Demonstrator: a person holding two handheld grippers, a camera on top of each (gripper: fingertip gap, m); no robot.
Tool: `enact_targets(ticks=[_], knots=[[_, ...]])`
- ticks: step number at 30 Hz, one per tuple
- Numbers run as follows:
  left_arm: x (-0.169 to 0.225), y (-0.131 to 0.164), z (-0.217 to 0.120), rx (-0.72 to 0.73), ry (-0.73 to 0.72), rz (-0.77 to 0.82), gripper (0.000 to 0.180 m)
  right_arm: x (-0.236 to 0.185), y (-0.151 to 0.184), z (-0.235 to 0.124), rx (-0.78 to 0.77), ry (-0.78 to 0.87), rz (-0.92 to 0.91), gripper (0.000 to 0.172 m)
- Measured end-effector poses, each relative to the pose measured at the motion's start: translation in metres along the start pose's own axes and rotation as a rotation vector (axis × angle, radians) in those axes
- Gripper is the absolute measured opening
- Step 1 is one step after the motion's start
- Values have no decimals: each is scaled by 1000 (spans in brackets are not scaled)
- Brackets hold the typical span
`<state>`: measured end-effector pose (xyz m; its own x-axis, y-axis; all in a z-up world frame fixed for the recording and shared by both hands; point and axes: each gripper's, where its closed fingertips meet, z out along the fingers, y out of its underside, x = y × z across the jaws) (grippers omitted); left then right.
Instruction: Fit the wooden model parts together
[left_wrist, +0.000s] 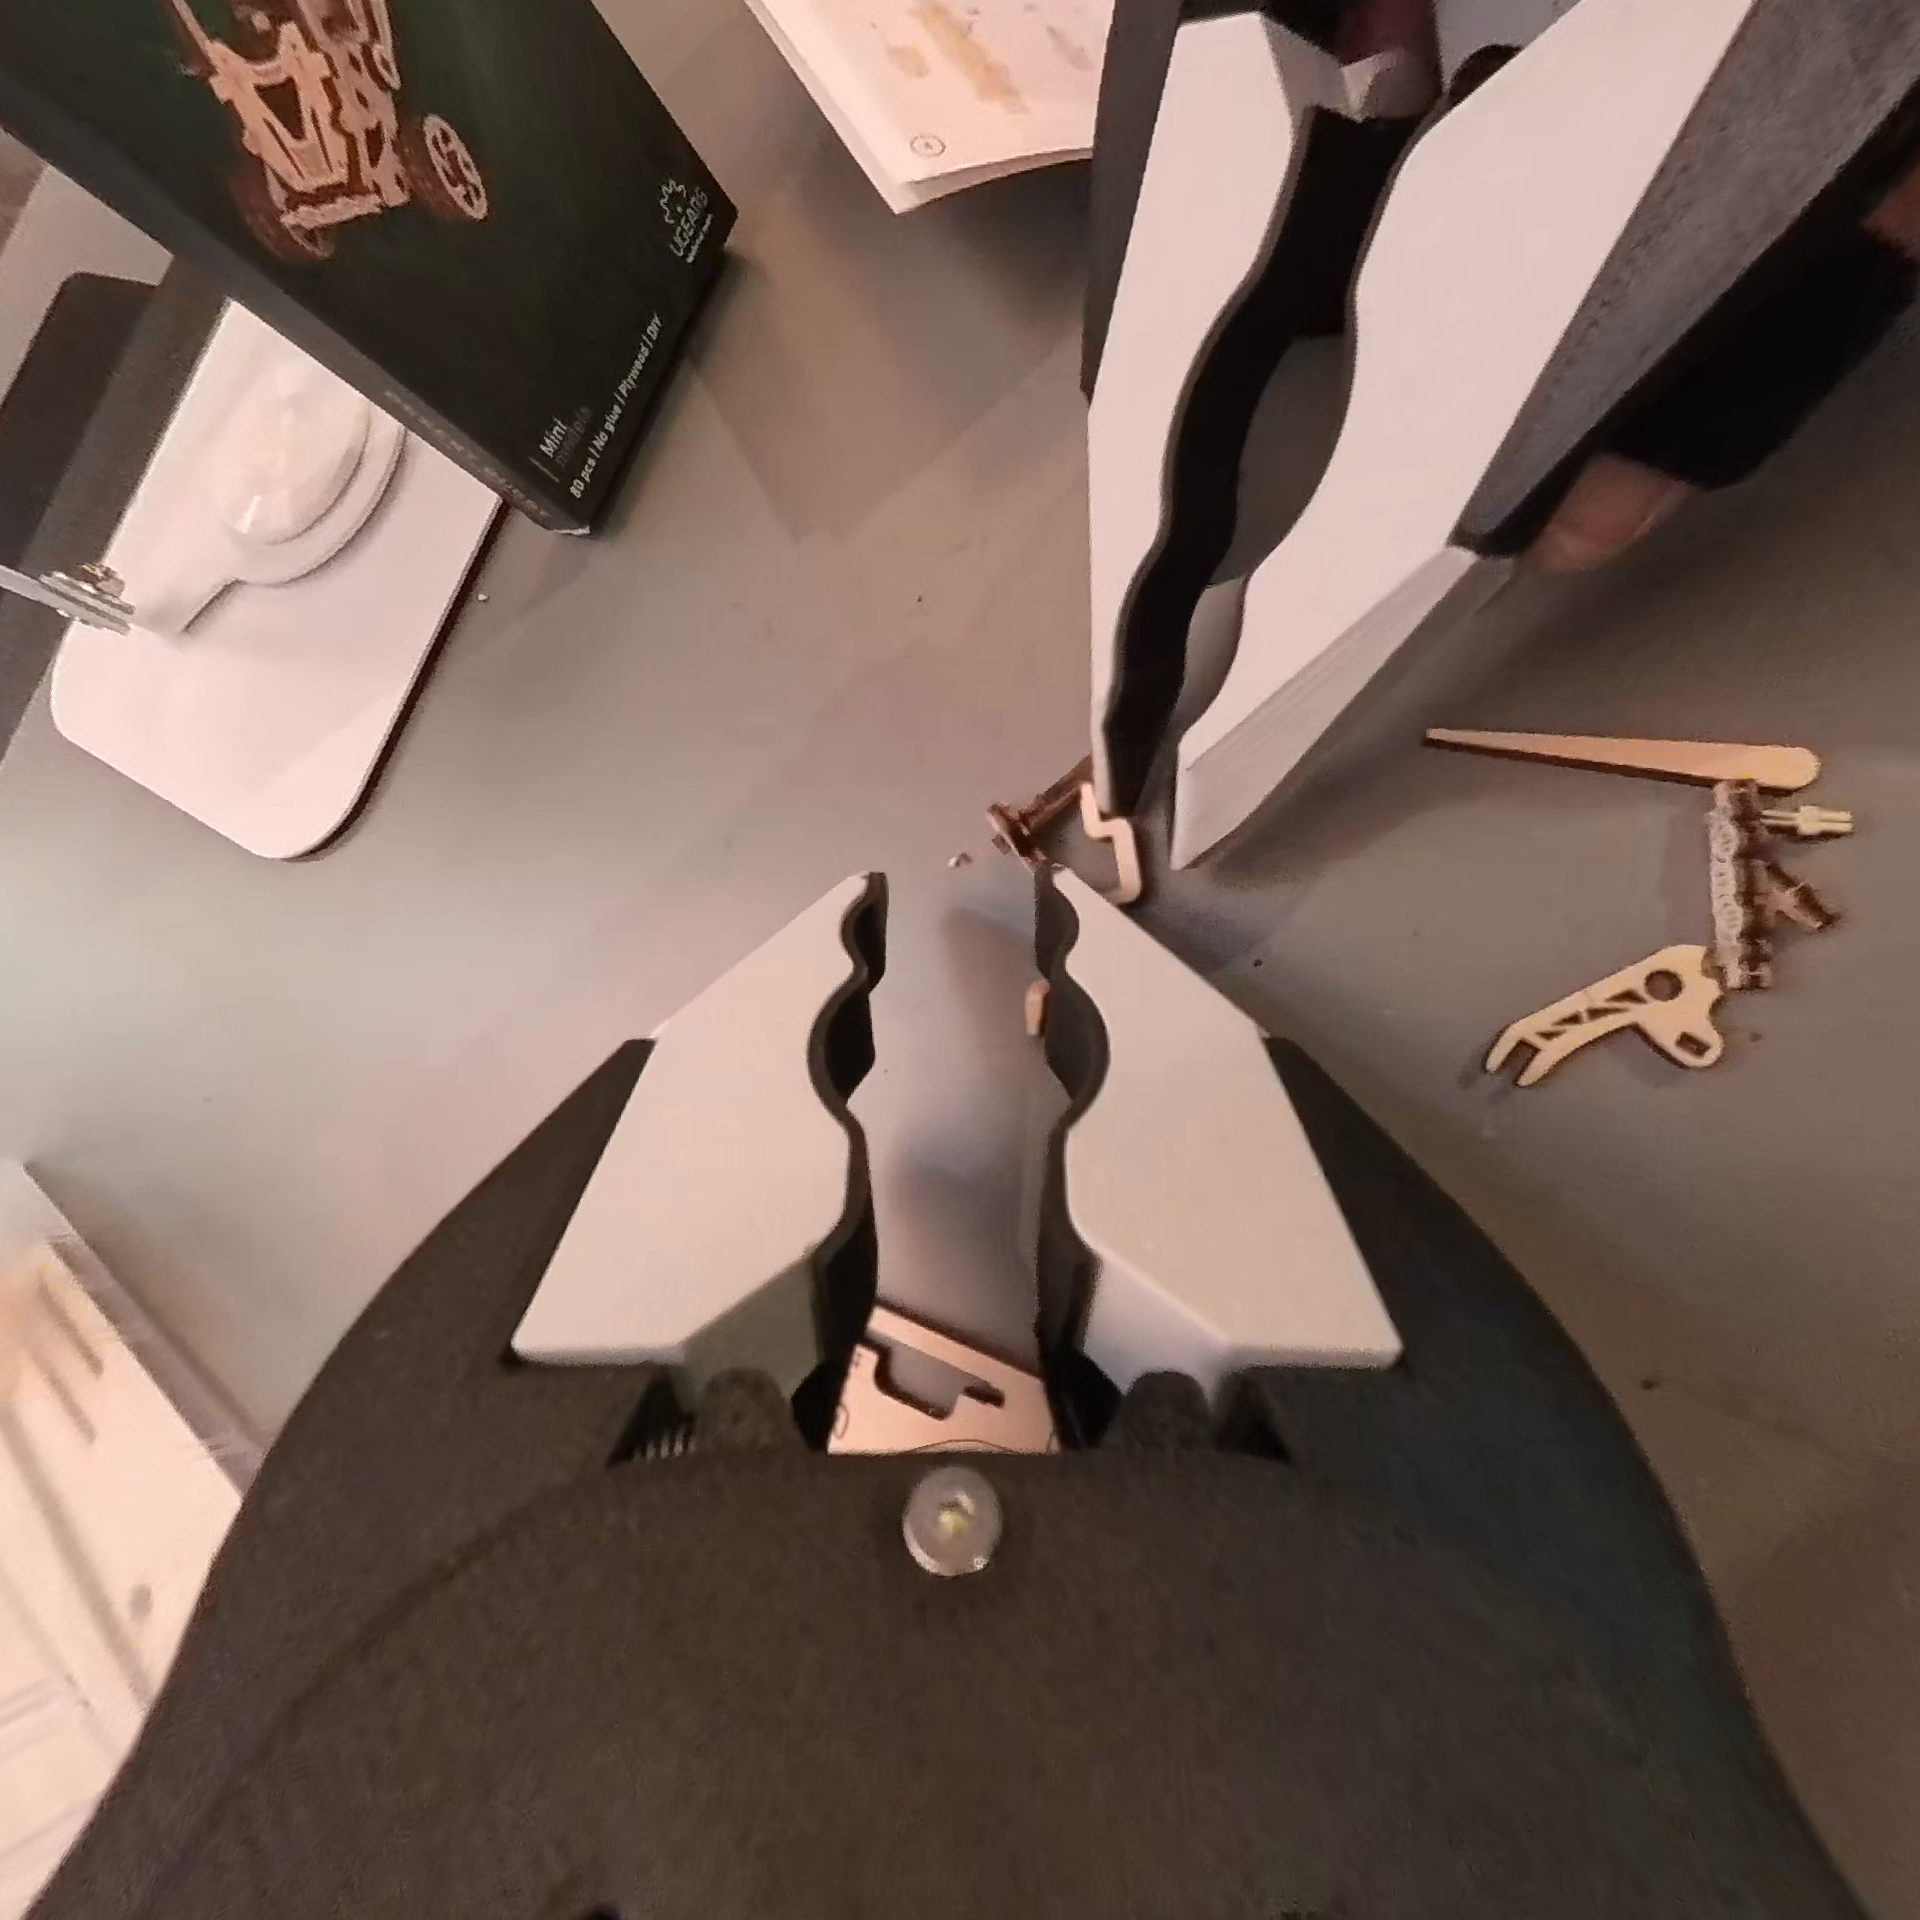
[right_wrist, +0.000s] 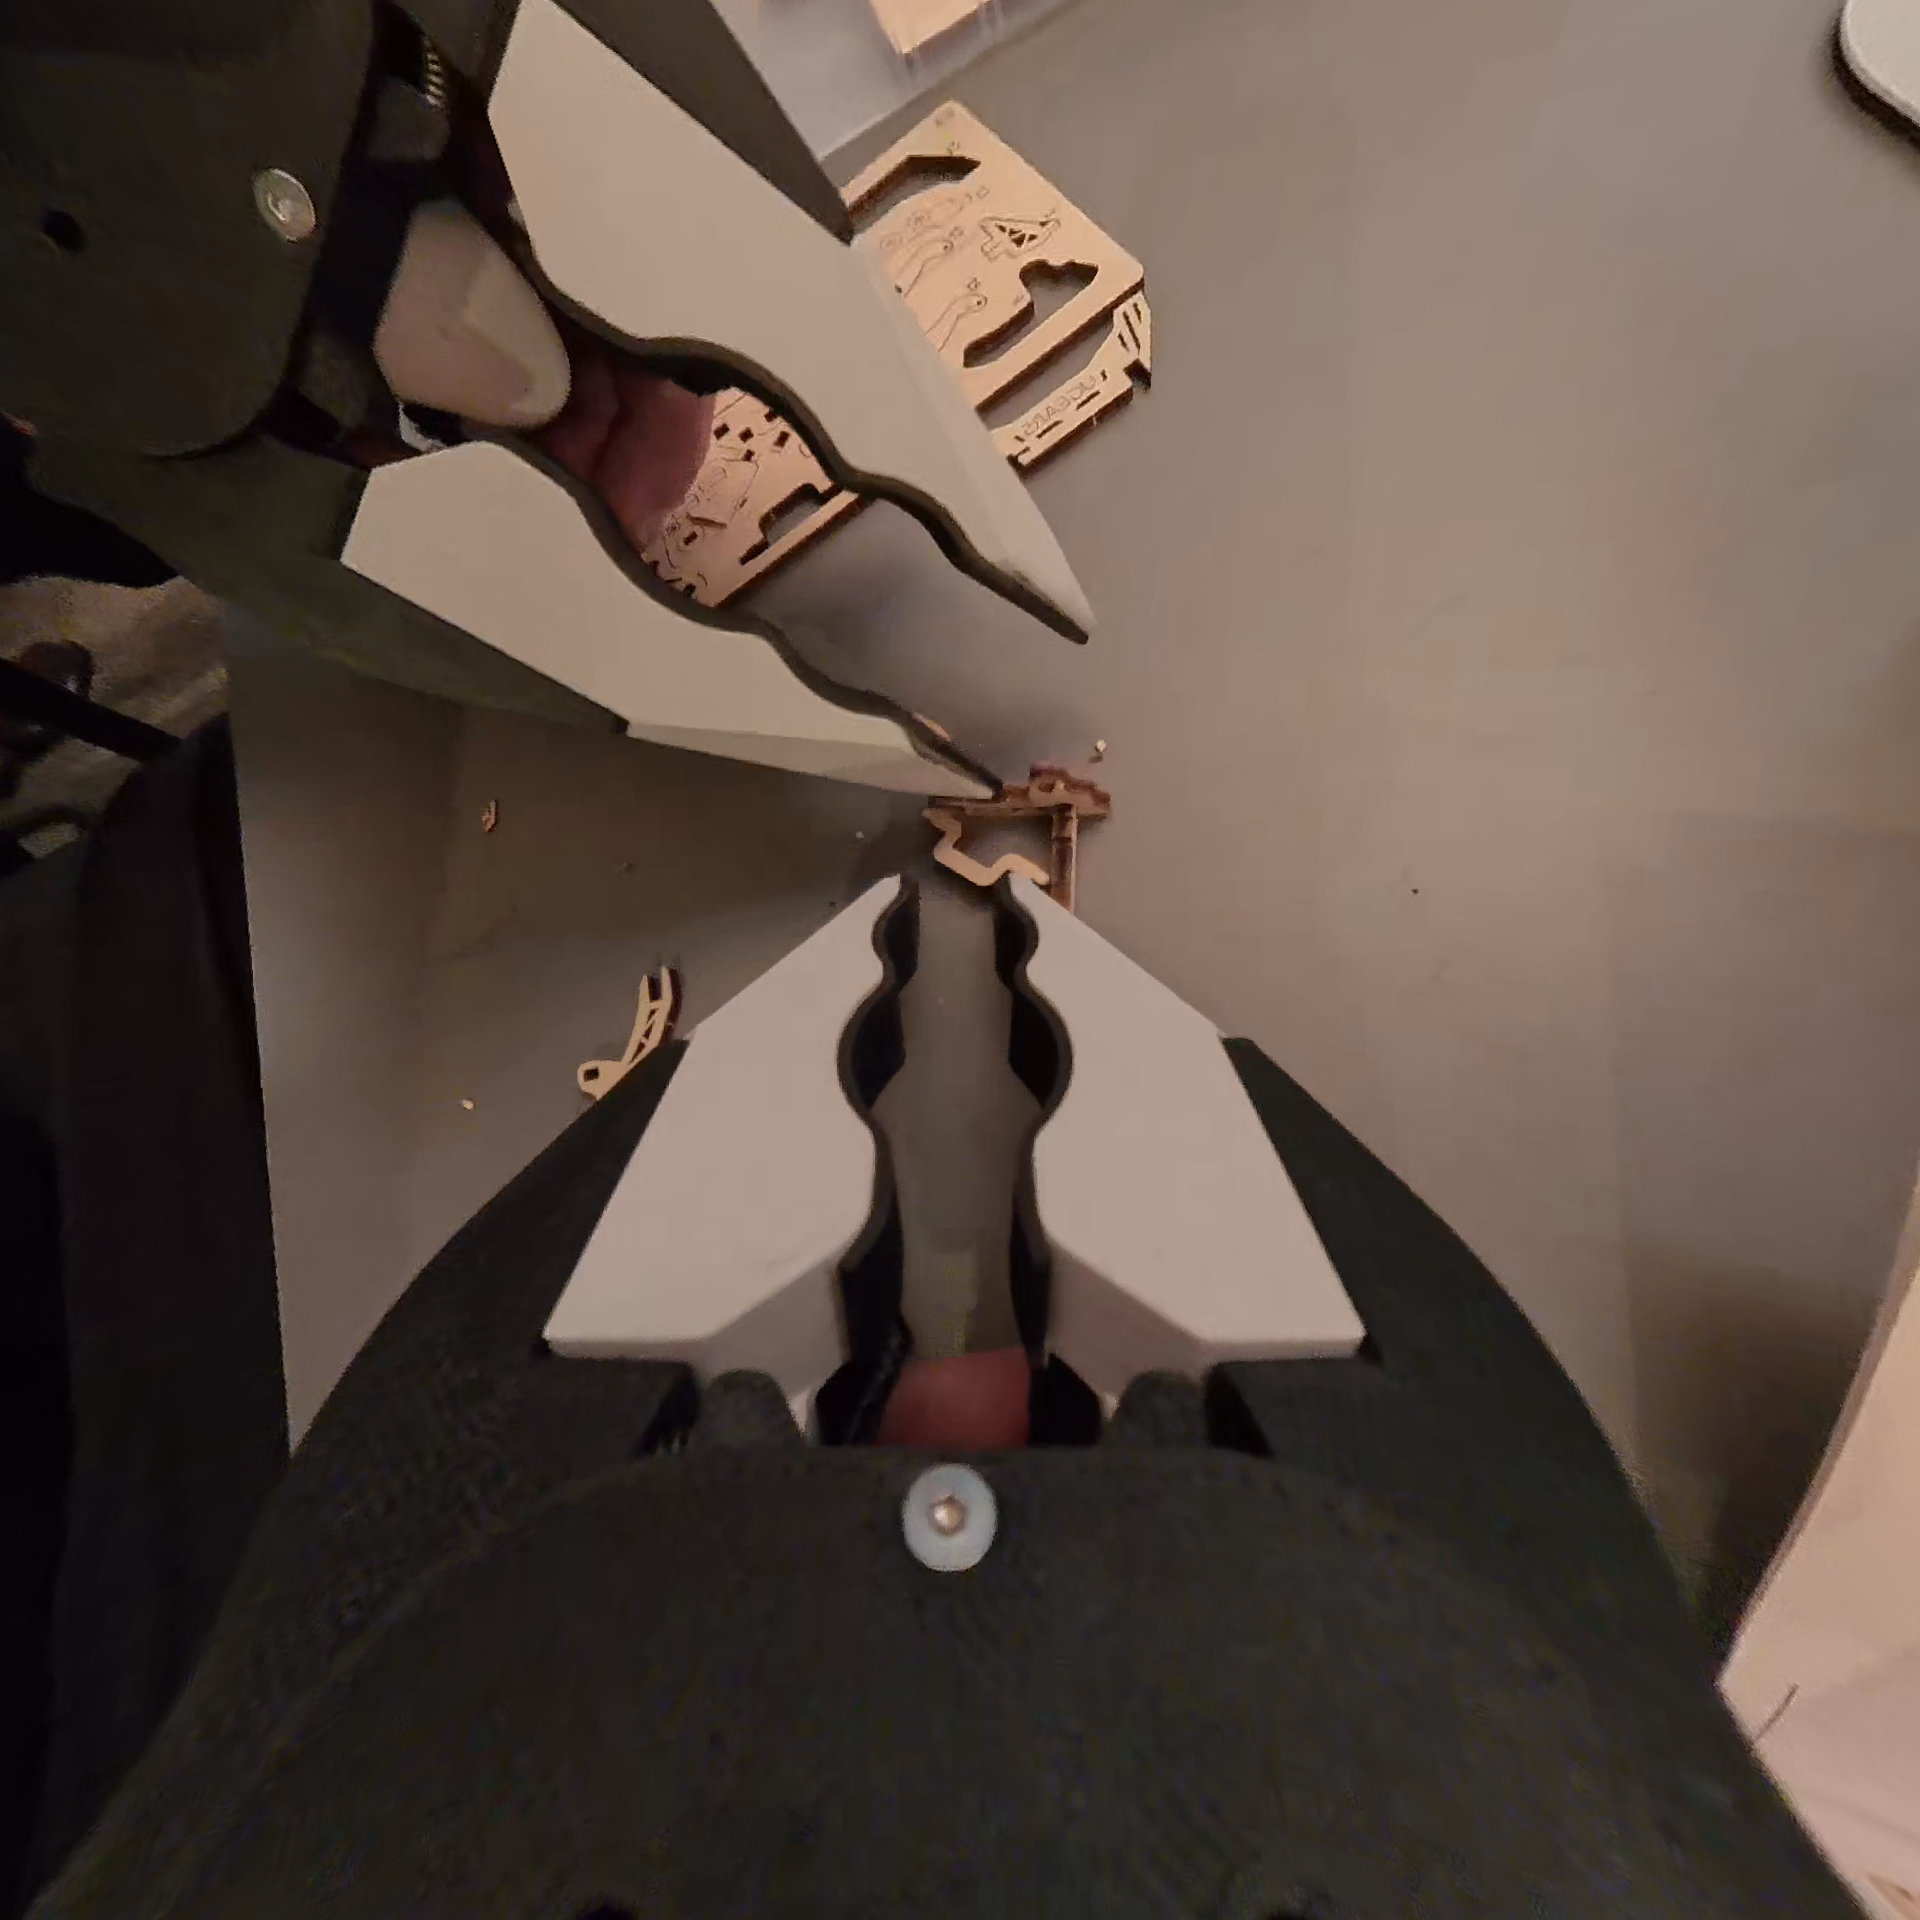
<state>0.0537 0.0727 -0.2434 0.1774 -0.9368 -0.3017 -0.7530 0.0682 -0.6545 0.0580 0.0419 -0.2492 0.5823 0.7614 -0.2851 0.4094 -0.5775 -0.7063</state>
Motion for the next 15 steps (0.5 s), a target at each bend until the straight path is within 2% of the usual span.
enact_targets(ticks=[9, 15], knots=[[7, 1, 4, -44, -12, 25, 30, 1, 1, 0, 0, -4, -20, 12], [10, 2, 4, -64, 4, -30, 36, 2, 5, -3, -9, 20, -78, 14]])
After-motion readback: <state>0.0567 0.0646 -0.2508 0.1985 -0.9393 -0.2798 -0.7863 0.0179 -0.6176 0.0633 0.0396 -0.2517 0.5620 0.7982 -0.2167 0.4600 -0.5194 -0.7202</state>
